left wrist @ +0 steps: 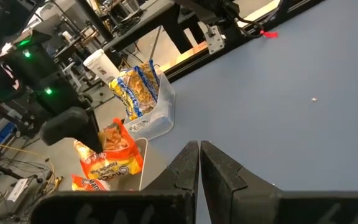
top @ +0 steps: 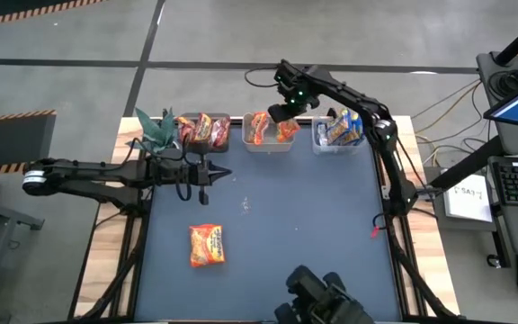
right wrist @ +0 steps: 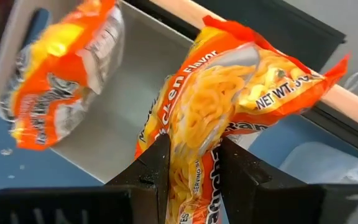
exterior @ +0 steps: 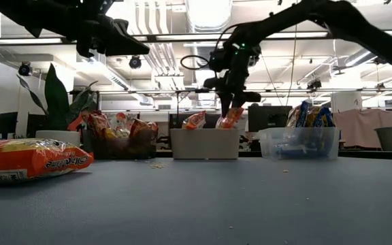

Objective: Sort Maruchan noodles
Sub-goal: Put the right orange noodle pack into the white bin

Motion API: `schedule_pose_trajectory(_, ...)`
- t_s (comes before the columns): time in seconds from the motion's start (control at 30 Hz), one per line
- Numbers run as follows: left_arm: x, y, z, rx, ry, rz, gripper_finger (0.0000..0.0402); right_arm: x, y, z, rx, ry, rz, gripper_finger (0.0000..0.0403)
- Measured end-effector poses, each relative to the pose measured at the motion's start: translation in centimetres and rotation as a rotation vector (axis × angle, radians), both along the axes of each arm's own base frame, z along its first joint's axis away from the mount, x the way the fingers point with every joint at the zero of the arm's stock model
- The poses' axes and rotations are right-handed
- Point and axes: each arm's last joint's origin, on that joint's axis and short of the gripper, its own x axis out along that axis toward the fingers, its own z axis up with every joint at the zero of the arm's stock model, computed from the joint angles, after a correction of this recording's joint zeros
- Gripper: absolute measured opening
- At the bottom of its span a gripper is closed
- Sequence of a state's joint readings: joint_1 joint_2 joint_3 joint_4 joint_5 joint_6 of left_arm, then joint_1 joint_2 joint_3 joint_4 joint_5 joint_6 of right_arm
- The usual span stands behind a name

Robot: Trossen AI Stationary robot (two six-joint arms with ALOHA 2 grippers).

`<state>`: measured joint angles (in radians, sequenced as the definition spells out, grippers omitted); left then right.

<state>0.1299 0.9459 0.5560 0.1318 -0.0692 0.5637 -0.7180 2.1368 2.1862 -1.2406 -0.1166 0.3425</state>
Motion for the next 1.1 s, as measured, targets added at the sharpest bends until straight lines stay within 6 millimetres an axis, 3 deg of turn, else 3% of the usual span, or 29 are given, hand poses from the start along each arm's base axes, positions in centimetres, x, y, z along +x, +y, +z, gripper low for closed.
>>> schedule_pose_trajectory(0.23, 0.0, 0.0, 0.0, -0.004, -0.001, 0.001, 0.0000, -0.2, -0.1, -0.5, 0.023, 0.064, 0.035, 0.0097)
schedule_pose_trajectory(0.53, 0.0, 0.0, 0.0, -0.014, -0.003, 0.003, 0.0000, 0.0, 0.1, 0.2, 0.002, 0.046, 0.060, 0.0133)
schedule_pose_trajectory(0.73, 0.0, 0.0, 0.0, -0.014, -0.003, 0.003, 0.0000, -0.2, 0.4, 1.7, -0.002, 0.029, 0.059, 0.0101)
schedule_pose_trajectory(1.1, 0.0, 0.0, 0.0, -0.014, -0.004, 0.003, 0.0000, 0.1, 0.8, 1.5, 0.017, 0.026, 0.080, 0.0059)
